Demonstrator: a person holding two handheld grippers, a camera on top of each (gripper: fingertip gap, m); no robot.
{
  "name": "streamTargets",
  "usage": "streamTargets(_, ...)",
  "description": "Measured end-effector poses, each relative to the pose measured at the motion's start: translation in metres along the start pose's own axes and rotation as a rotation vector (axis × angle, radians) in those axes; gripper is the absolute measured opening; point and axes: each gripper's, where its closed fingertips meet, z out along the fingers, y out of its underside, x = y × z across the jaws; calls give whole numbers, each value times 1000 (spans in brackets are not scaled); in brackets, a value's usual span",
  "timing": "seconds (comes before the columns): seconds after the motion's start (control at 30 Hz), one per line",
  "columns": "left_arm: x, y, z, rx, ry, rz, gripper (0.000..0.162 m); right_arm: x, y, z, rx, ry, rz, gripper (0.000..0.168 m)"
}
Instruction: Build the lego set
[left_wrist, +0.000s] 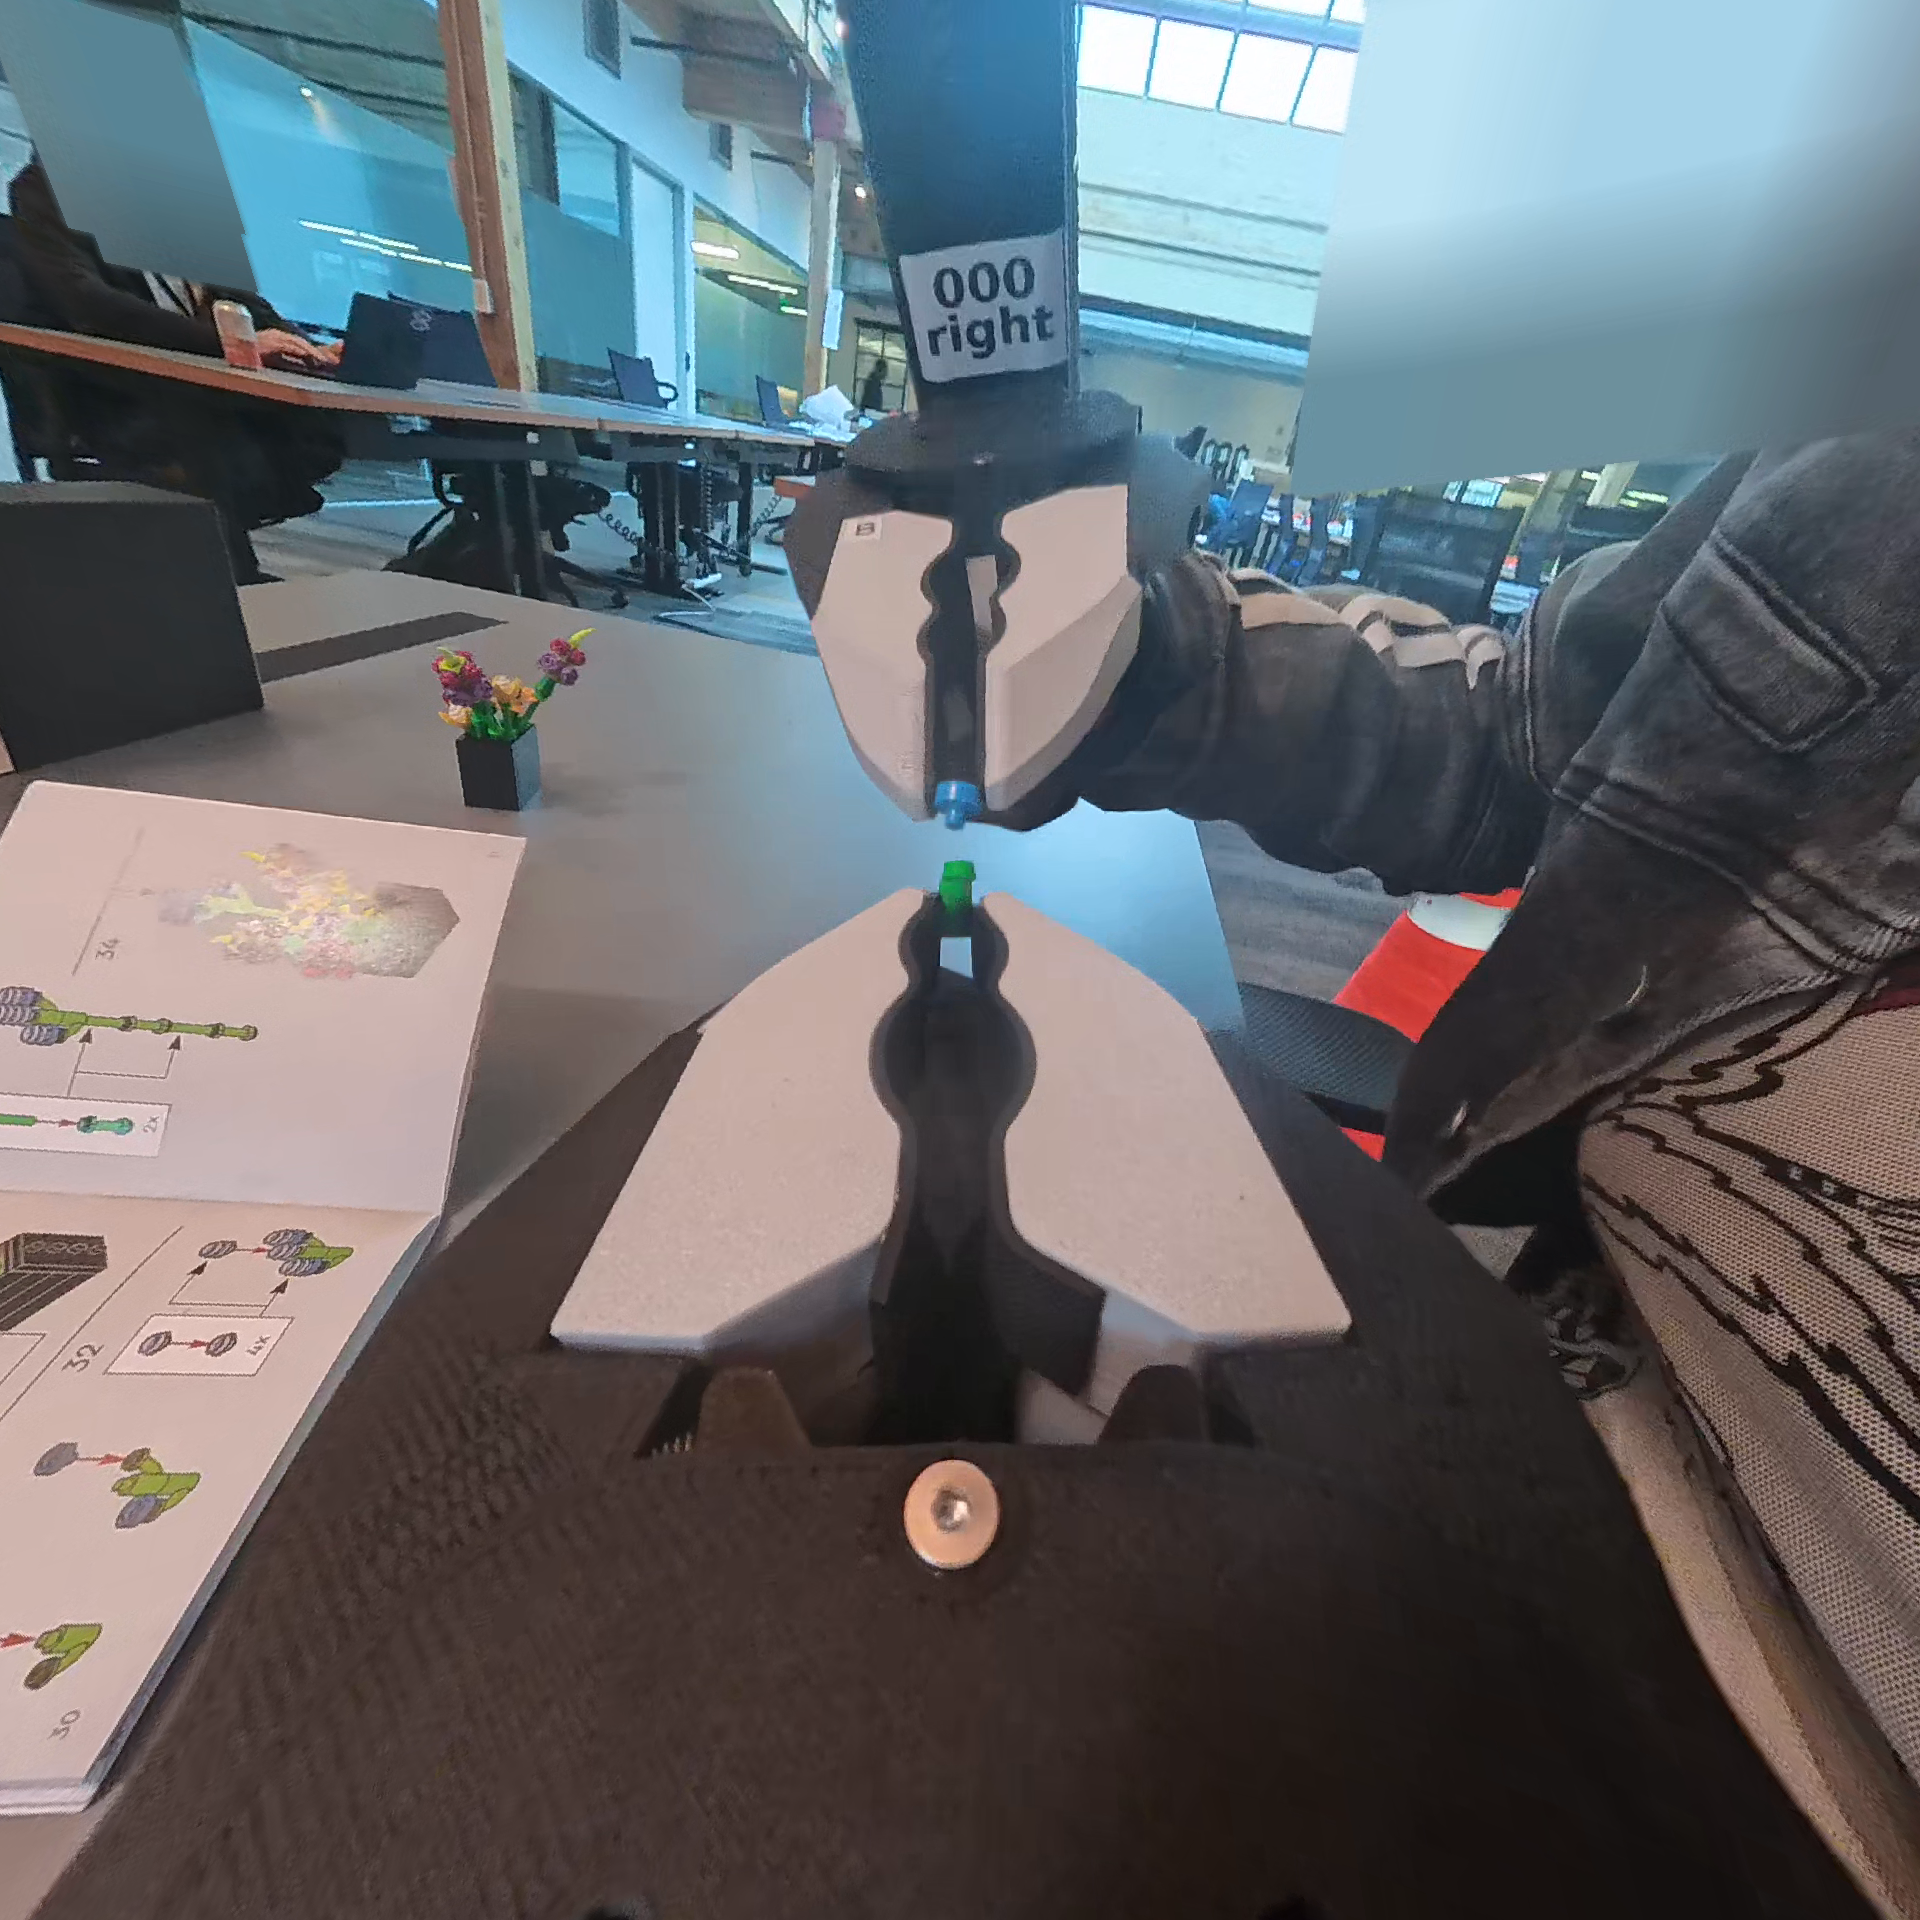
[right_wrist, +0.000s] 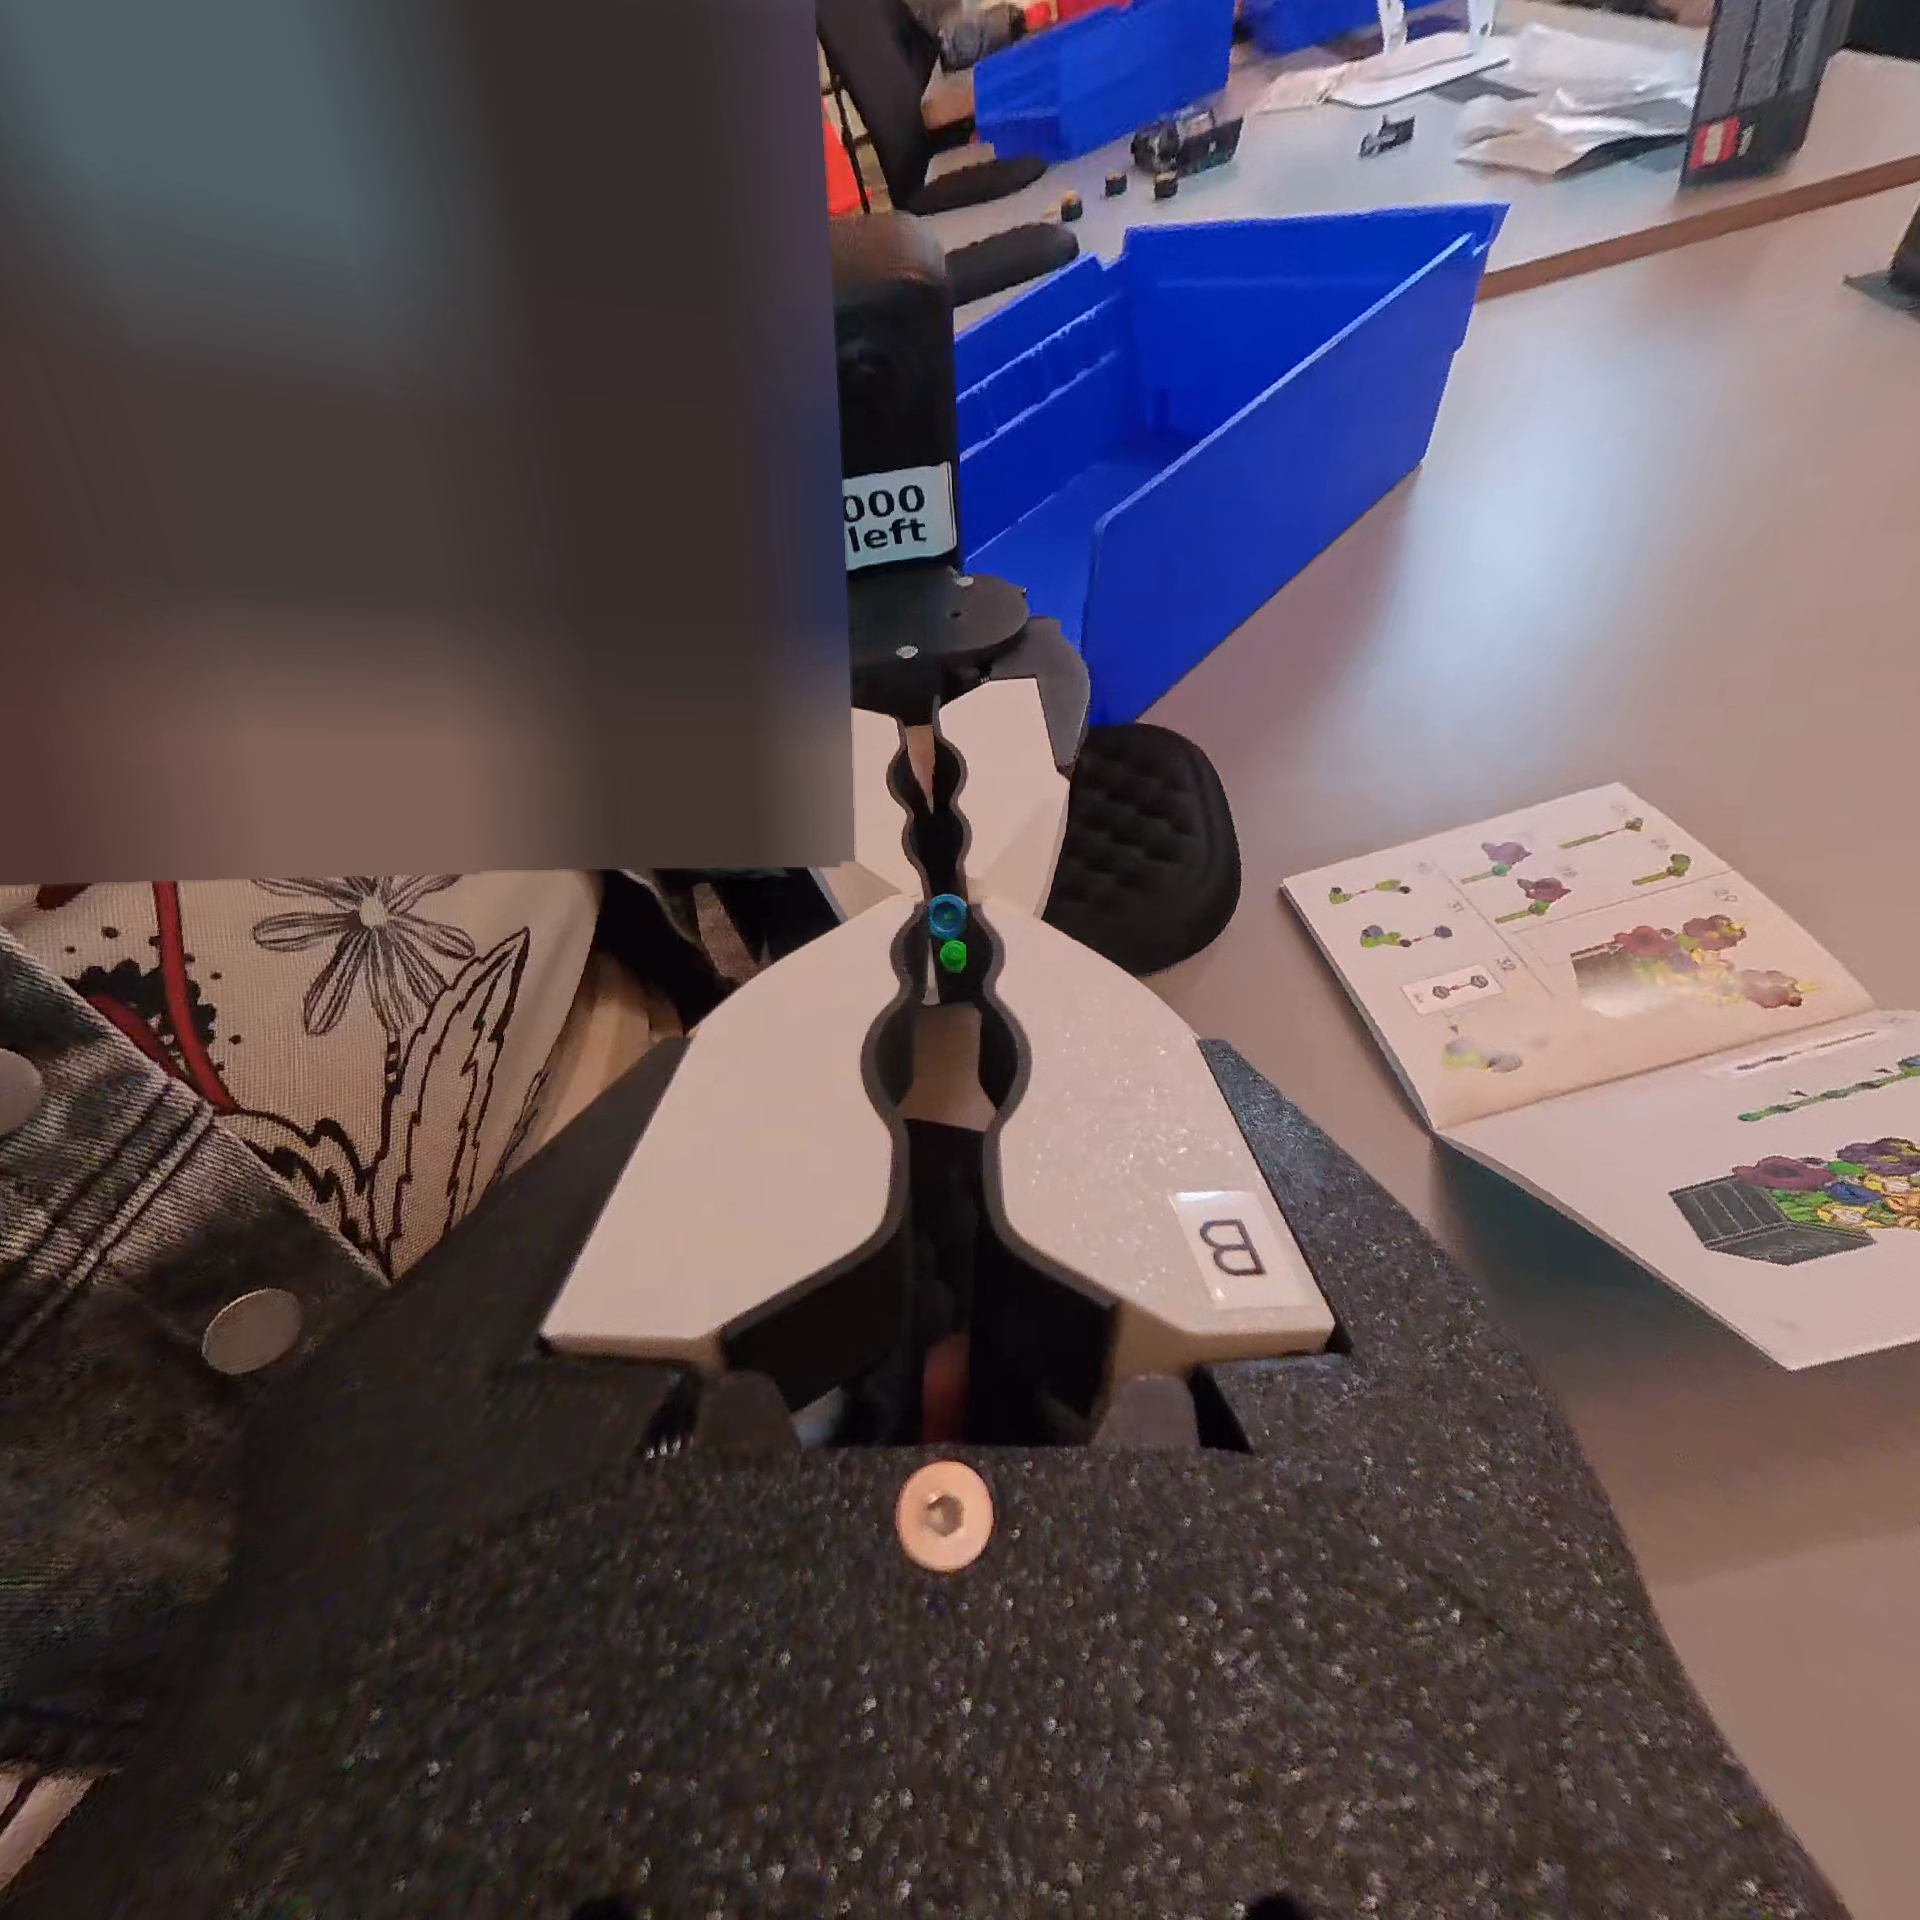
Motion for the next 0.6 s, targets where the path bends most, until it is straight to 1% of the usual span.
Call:
streamTargets(0.03, 1, 1, 1, -10, 2, 4, 6, -1, 2, 0, -11, -1, -1, 6)
streamTargets(0.6, 9, 11, 6, -82, 41, 45, 6, -7, 16, 1, -92, -49, 1, 6)
